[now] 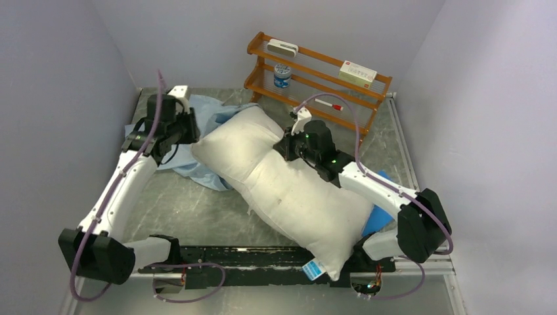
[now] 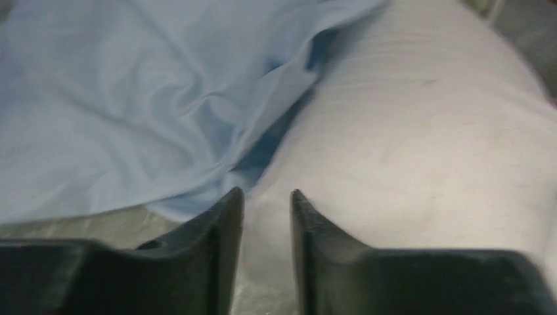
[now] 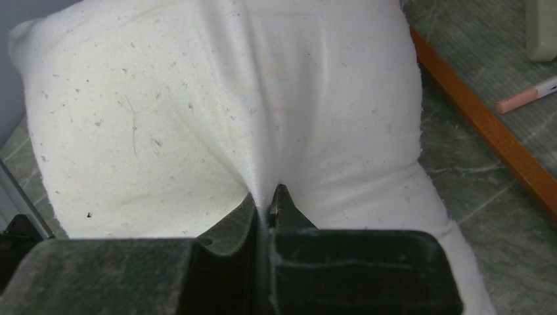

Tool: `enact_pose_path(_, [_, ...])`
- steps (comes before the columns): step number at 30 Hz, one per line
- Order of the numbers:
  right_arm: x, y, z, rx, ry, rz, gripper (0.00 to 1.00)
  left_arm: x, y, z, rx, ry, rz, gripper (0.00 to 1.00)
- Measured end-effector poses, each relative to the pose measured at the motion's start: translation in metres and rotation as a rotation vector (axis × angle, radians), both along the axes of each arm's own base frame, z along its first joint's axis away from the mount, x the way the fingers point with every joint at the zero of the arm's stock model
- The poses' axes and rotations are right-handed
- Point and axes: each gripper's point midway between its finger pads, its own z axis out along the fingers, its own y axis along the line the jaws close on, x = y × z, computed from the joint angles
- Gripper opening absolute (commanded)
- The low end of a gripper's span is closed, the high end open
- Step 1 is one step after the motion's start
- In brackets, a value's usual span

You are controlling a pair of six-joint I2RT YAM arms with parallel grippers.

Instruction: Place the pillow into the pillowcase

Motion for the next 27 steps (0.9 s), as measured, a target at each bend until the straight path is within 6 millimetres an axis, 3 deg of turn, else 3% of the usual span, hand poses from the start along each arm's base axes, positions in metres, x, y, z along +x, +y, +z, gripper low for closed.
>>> enact_pose_path(5, [0.002,0.0,-0.005,0.012,0.004,-0.011,0.0,-0.021,0.044,-0.019,-0.12,0.039,0.231,0.32])
enact_pose_path(9, [0.006,0.002,-0.011,0.015,0.019,-0.017,0.0,-0.035,0.054,-0.035,-0.208,0.066,0.334,0.31])
enact_pose_path(14, [0.01,0.003,-0.012,0.021,0.027,-0.02,0.0,-0.05,0.04,-0.068,-0.319,0.132,0.345,0.25])
enact_pose_path(17, [0.011,0.003,-0.012,0.022,0.027,-0.021,0.0,-0.059,0.026,-0.093,-0.397,0.18,0.324,0.36])
enact_pose_path(20, [0.011,0.003,-0.012,0.024,0.028,-0.019,0.0,-0.067,0.013,-0.119,-0.468,0.226,0.3,0.4])
enact_pose_path(27, [0.011,0.003,-0.012,0.028,0.031,-0.017,0.0,-0.059,0.003,-0.138,-0.518,0.223,0.283,0.5])
